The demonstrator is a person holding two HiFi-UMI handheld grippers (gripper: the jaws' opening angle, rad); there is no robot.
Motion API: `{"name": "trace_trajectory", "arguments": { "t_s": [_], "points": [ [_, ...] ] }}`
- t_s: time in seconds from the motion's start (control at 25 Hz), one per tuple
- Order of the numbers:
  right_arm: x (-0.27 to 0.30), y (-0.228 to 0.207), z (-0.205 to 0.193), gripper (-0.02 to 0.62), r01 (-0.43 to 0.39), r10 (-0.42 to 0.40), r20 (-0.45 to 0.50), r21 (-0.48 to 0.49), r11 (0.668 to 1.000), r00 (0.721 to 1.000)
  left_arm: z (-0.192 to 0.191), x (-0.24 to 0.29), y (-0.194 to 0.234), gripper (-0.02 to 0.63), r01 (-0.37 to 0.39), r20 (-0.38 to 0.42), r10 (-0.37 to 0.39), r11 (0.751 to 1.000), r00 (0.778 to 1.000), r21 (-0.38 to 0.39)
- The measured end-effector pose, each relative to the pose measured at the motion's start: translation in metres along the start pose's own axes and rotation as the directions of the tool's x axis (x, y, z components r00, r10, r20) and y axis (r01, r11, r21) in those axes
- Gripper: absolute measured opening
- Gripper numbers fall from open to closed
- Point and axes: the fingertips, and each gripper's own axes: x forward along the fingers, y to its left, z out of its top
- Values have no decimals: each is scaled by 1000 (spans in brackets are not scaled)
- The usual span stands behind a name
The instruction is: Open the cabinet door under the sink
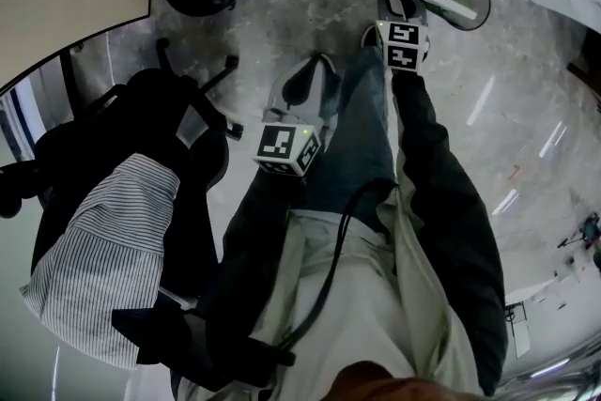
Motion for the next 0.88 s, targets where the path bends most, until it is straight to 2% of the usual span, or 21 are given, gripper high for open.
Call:
{"name": "trace_trajectory", "arguments": {
  "t_s": [0.16,0.44,0.6,0.68,0.88],
  "points": [
    [-4,4,-3,107,6,-6,-19,9,1000,1000,-12,-8,0,8,10,-28,-11,1000,1000,-11],
    [-8,1,-3,98,25,-25,10,5,1000,1000,-33,-6,-12,8,51,-80,-51,999,995,2],
    [-19,3,-22,23,21,-21,-10,-9,1000,1000,-33,-4,-20,8,72,-89,-69,997,994,29],
    [-36,6,-29,23,18,-18,23,-17,1000,1000,-29,-3,-26,8,86,-84,-81,995,993,49],
    [-109,11,-22,23,-19,13,127,44,999,992,-10,-14,-46,8,89,-45,-85,991,995,96]
  ]
}}
